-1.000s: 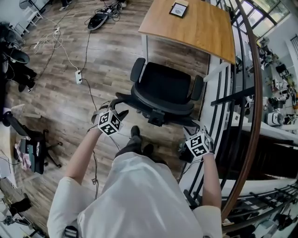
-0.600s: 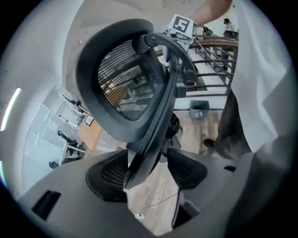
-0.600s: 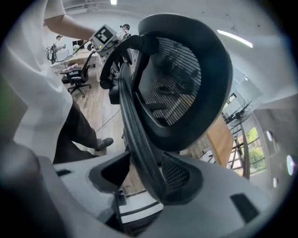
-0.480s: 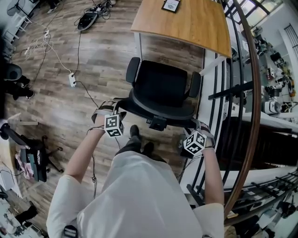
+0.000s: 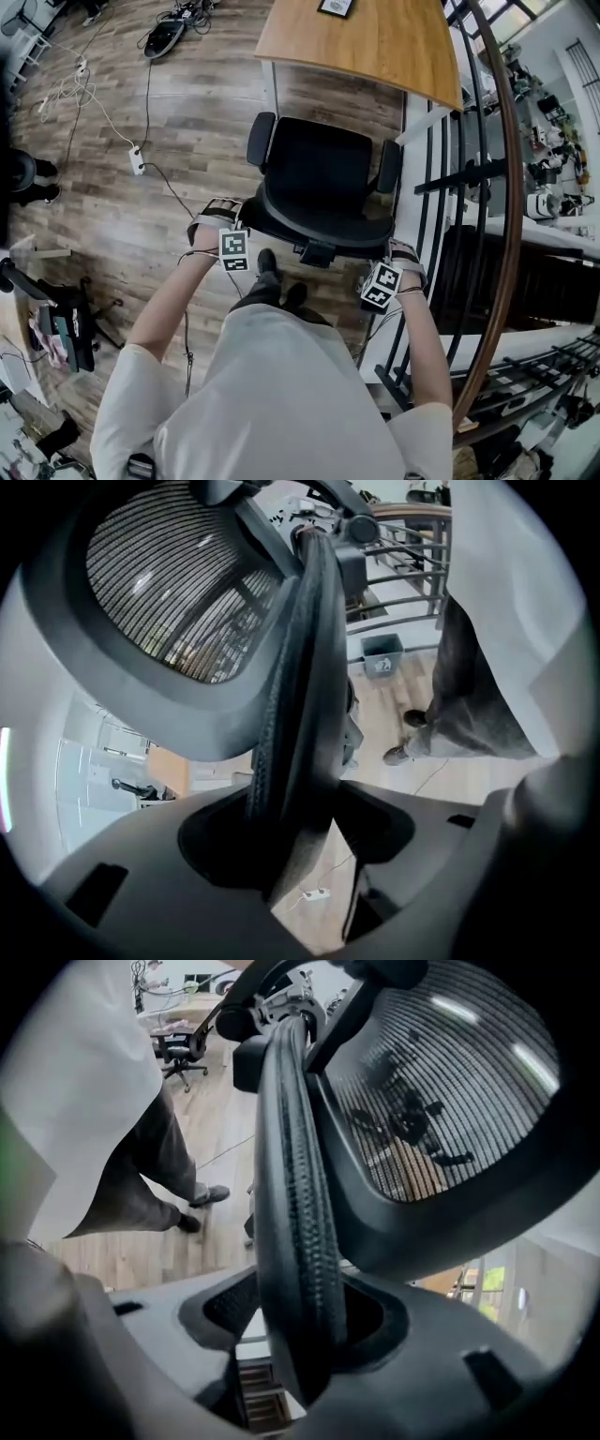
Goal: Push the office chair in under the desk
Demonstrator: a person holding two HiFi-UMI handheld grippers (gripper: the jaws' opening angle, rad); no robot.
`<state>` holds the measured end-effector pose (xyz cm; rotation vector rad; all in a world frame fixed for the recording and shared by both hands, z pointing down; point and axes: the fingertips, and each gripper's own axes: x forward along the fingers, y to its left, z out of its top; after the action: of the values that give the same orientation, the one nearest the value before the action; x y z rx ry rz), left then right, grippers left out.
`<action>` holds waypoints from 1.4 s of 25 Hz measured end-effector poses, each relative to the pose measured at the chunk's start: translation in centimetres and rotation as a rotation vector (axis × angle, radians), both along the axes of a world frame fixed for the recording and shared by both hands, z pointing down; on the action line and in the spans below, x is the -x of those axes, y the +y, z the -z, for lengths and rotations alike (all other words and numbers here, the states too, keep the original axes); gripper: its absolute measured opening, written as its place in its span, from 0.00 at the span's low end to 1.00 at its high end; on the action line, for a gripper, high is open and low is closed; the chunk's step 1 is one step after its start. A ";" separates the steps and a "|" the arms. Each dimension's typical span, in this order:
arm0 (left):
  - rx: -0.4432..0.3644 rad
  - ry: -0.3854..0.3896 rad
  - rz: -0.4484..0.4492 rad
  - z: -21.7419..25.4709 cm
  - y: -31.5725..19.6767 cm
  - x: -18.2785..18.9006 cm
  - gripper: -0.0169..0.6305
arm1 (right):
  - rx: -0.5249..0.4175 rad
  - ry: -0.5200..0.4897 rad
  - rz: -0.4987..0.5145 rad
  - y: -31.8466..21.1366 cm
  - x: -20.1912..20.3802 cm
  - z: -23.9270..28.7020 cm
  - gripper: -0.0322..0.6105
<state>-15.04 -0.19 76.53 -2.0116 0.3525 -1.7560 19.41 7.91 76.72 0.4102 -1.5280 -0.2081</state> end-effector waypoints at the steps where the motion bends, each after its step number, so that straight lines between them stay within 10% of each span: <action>1: -0.002 -0.014 -0.010 -0.3 -0.1 0.0 0.37 | -0.012 0.016 0.004 -0.2 -0.2 -0.2 0.37; 8: -0.033 -0.027 -0.053 -0.4 -0.7 -0.3 0.20 | -0.116 0.026 -0.010 -1.3 -0.4 -0.1 0.29; 35: -0.049 0.017 -0.096 -0.6 -8.7 -0.5 0.19 | -0.145 0.015 -0.066 -7.5 0.1 -0.1 0.20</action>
<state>-14.51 -8.90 77.12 -1.9768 0.2963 -1.6572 19.30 0.45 76.79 0.5724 -1.4866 -0.2709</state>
